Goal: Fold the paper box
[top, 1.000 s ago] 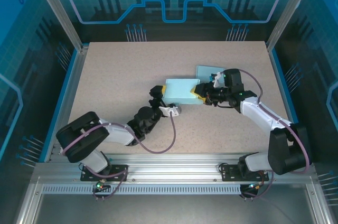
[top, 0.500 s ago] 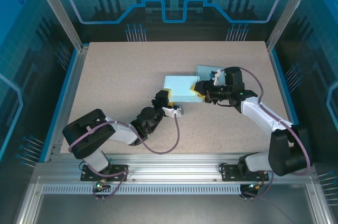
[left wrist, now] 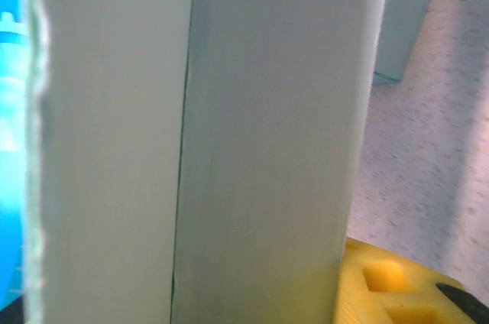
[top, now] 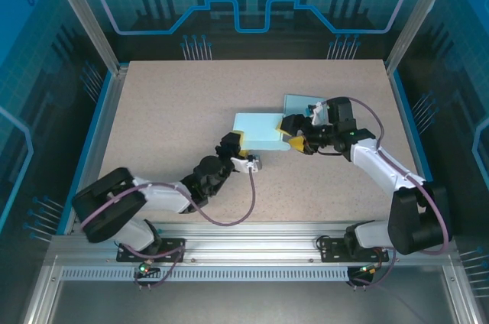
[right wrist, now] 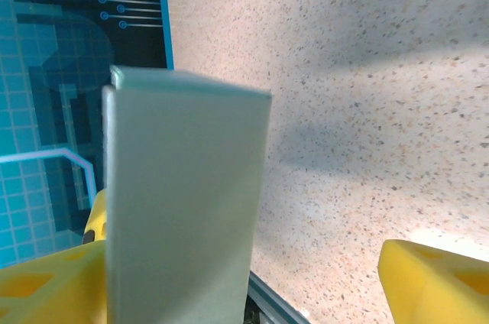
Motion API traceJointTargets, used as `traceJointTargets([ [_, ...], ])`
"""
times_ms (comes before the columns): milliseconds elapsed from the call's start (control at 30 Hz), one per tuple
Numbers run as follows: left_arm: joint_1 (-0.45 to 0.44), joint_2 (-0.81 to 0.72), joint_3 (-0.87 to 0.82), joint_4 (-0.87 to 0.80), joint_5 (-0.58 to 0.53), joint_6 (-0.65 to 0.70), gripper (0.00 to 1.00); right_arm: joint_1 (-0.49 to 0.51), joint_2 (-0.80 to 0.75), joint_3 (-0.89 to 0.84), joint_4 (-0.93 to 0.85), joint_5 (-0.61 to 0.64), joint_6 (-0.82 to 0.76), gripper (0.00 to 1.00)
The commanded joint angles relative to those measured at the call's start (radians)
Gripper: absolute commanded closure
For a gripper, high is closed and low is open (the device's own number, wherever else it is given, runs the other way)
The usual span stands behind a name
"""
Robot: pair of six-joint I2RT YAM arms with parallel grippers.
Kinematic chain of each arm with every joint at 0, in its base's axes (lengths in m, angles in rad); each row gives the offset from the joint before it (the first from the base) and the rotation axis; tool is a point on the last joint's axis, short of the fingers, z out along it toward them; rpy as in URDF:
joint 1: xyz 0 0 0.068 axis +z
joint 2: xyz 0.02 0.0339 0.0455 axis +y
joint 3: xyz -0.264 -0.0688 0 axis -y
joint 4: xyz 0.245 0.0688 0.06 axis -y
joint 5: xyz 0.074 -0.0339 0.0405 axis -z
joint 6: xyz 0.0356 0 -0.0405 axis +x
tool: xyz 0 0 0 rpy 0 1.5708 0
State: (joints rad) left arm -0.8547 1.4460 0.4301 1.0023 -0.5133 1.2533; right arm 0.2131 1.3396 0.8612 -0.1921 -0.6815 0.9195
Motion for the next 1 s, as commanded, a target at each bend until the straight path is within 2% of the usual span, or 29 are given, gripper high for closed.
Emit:
traceJointTargets([
  [0, -0.001, -0.178, 0.037, -0.365, 0.054, -0.197, 0.83, -0.047, -0.052, 0.013, -0.086, 0.036, -0.042, 0.11],
  [33, 0.007, -0.235, 0.072, -0.55, 0.103, -0.268, 0.82, -0.059, -0.069, 0.012, -0.096, 0.041, -0.048, 0.11],
  [67, 0.024, -0.288, 0.118, -0.736, 0.17, -0.342, 0.8, -0.069, -0.089, 0.012, -0.11, 0.05, -0.059, 0.04],
  [133, 0.051, -0.35, 0.194, -0.967, 0.278, -0.459, 0.8, -0.083, -0.126, 0.013, -0.146, 0.077, -0.094, 0.0],
  [233, 0.063, -0.385, 0.263, -1.146, 0.388, -0.521, 0.8, -0.086, -0.184, 0.013, -0.203, 0.133, -0.155, 0.0],
  [367, 0.096, -0.333, 0.39, -1.38, 0.525, -0.595, 0.8, -0.083, -0.25, 0.054, -0.259, 0.188, -0.233, 0.0],
  [633, 0.206, -0.179, 0.521, -1.545, 0.711, -0.638, 0.81, -0.072, -0.346, 0.041, -0.296, 0.254, -0.375, 0.0],
  [967, 0.282, 0.067, 0.68, -1.659, 0.822, -0.622, 0.81, 0.048, -0.355, 0.044, -0.311, 0.38, -0.507, 0.0],
])
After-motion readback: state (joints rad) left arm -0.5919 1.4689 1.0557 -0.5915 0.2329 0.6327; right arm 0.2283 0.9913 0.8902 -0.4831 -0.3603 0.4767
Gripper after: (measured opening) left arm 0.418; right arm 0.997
